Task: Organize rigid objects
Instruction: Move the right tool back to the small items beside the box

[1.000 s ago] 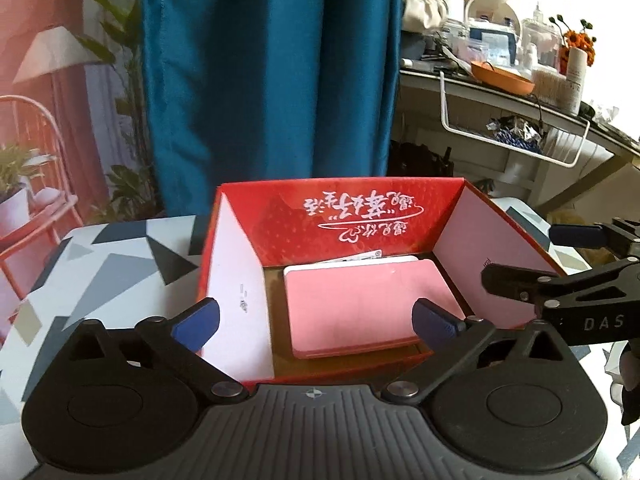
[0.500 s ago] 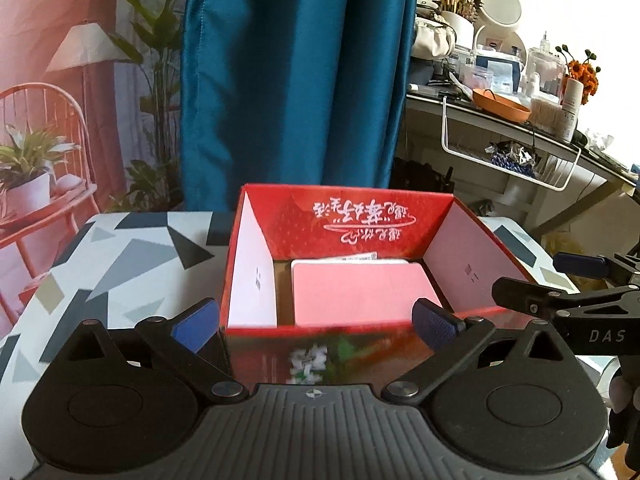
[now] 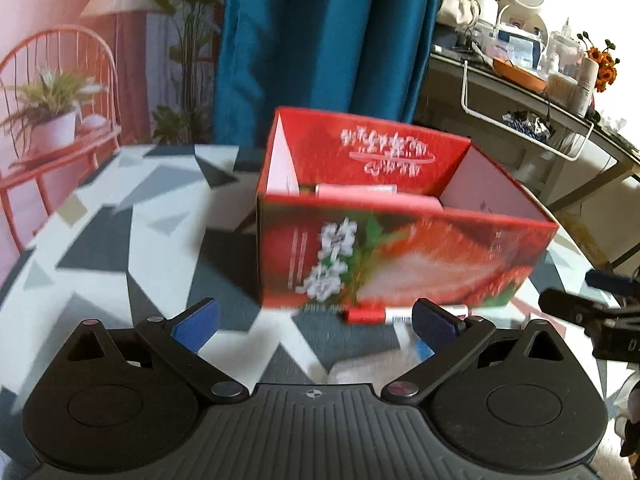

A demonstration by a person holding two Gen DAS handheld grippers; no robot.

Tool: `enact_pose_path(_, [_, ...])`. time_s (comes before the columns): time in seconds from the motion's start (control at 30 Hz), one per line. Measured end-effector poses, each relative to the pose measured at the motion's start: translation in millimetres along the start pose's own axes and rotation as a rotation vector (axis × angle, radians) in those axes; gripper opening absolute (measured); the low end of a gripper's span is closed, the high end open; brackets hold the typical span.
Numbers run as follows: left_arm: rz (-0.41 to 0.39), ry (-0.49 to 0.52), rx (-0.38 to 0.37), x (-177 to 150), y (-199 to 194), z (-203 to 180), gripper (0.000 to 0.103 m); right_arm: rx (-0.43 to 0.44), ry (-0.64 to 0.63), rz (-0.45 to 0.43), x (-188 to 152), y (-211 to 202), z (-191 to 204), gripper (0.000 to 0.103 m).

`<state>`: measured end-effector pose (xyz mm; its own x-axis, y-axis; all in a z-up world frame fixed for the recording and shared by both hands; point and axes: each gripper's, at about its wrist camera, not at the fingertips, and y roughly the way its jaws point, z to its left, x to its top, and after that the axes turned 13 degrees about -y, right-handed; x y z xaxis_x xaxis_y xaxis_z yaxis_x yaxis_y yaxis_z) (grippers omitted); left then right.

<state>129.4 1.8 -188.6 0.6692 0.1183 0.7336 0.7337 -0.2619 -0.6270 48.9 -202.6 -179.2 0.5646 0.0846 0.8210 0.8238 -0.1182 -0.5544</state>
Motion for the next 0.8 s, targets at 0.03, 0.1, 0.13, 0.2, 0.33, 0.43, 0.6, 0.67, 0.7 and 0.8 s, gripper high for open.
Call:
enact_pose_path(0.03, [0.005,-0.004,-0.008,-4,1,3,0.103,0.000,0.002,0.019,-7,1,1,0.103])
enact_pose_path(0.1, [0.026,-0.013,-0.015,-9,5,8,0.103,0.000,0.000,0.051,-17,4,3,0.103])
enact_pose_path(0.13, [0.042,-0.021,-0.015,-11,8,11,0.103,0.002,-0.002,0.064,-22,7,5,0.103])
enact_pose_path(0.2, [0.071,-0.041,-0.015,-15,15,15,0.103,0.011,-0.010,0.084,-28,13,9,0.103])
enact_pose_path(0.33, [0.111,-0.055,-0.011,-23,25,20,0.103,0.006,-0.068,0.105,-37,26,22,0.102])
enact_pose_path(0.43, [0.153,-0.061,-0.002,-31,34,23,0.103,0.047,-0.084,0.133,-46,38,29,0.102])
enact_pose_path(0.6, [0.185,-0.069,-0.025,-36,43,26,0.103,0.101,-0.145,0.131,-48,45,45,0.100])
enact_pose_path(0.67, [0.188,-0.068,-0.047,-37,44,26,0.103,0.113,-0.173,0.116,-46,45,49,0.096])
enact_pose_path(0.7, [0.191,-0.064,-0.049,-37,45,24,0.103,0.124,-0.176,0.110,-45,45,50,0.093])
enact_pose_path(0.8, [0.202,-0.063,-0.059,-40,47,23,0.103,0.170,-0.185,0.104,-44,46,55,0.084])
